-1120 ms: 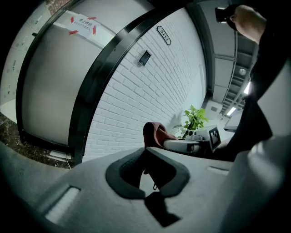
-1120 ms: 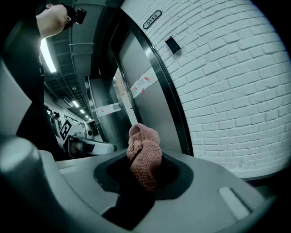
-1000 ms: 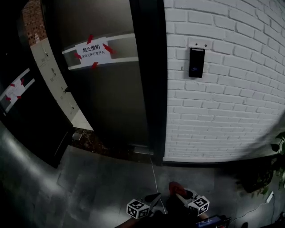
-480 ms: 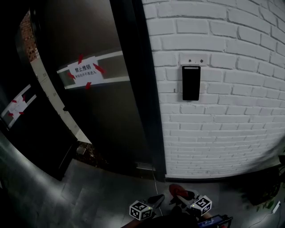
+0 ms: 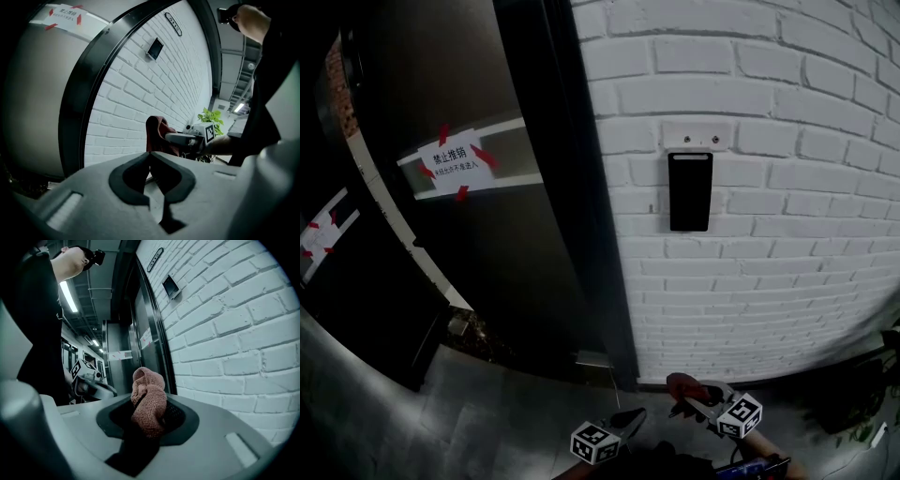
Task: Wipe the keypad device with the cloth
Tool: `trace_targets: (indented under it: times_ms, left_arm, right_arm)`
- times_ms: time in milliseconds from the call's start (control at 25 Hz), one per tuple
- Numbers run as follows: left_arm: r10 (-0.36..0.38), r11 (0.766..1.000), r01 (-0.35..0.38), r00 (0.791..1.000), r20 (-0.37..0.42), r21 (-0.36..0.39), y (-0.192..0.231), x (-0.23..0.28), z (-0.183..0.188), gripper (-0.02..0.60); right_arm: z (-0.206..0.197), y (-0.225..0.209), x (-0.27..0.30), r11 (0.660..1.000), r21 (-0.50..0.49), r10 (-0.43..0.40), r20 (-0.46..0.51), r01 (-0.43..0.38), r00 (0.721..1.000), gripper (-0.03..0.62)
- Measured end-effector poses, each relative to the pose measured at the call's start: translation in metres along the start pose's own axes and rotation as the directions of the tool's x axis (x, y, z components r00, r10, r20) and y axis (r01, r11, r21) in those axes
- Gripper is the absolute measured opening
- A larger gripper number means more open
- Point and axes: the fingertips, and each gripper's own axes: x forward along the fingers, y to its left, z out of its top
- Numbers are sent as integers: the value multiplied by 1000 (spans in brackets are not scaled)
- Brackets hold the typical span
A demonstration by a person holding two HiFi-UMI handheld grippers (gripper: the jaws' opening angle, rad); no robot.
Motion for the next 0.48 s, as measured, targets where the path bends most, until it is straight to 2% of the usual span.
trace_targets:
  times_ms: [120, 240, 400, 480]
  left_arm:
    - [-23, 1000, 23, 1000, 20, 14, 7, -2, 21, 5]
    - [-58, 998, 57, 997, 42, 20, 7, -7, 44, 5]
    - [-94, 995, 92, 994, 61, 36, 11, -15, 62, 5]
    - [-106, 994, 105, 992, 62, 25, 11, -20, 63, 5]
  right_arm:
    - [42, -12, 5, 998, -62, -5, 40, 7, 999, 123]
    - [91, -22, 10, 986, -166, 7, 45, 1, 999, 123]
    - [163, -37, 16, 945, -326, 5, 29, 5, 1000, 123]
    - [219, -34, 15, 916, -399, 2, 86, 32, 996, 123]
